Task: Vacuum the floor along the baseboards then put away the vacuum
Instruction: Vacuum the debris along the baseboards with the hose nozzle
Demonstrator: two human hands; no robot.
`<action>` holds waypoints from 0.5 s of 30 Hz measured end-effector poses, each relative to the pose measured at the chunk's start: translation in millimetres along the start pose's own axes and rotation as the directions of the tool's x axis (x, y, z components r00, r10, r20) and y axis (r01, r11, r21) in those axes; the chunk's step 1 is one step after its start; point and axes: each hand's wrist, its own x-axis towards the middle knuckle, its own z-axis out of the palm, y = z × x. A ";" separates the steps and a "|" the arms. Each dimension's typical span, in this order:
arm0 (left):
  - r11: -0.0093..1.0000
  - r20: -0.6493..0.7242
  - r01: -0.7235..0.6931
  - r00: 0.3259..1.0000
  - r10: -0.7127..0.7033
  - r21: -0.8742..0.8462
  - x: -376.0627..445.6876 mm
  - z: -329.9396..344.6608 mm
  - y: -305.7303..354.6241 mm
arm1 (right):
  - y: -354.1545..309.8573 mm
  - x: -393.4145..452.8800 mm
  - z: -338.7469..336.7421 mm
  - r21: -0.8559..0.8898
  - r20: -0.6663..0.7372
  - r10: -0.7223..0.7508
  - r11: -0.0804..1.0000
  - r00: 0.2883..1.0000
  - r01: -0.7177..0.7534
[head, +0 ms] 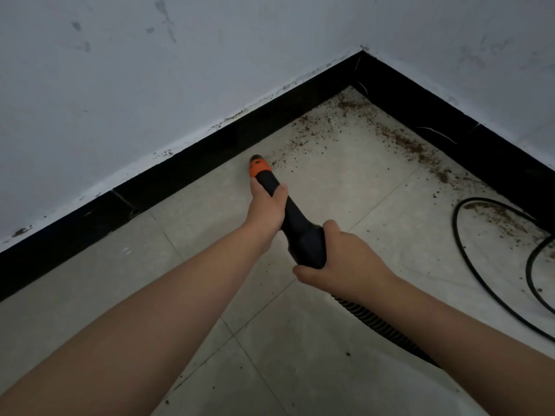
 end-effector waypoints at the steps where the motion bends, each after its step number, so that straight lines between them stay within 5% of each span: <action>1: 1.000 0.011 0.005 1.000 -0.005 -0.013 -2.1 2.8 -1.0 | 0.9 -3.7 -4.2 -0.017 0.008 0.006 1.000 1.000 -0.006; 8: 0.990 0.058 0.076 0.996 -0.069 -0.120 -11.7 21.0 -6.1 | 5.5 -24.6 -30.3 -0.148 0.032 0.001 0.989 0.999 0.003; 15: 0.996 -0.014 0.050 0.999 -0.051 -0.068 5.7 20.4 1.6 | 6.9 -1.9 -22.7 -0.074 0.020 -0.004 0.997 1.000 0.005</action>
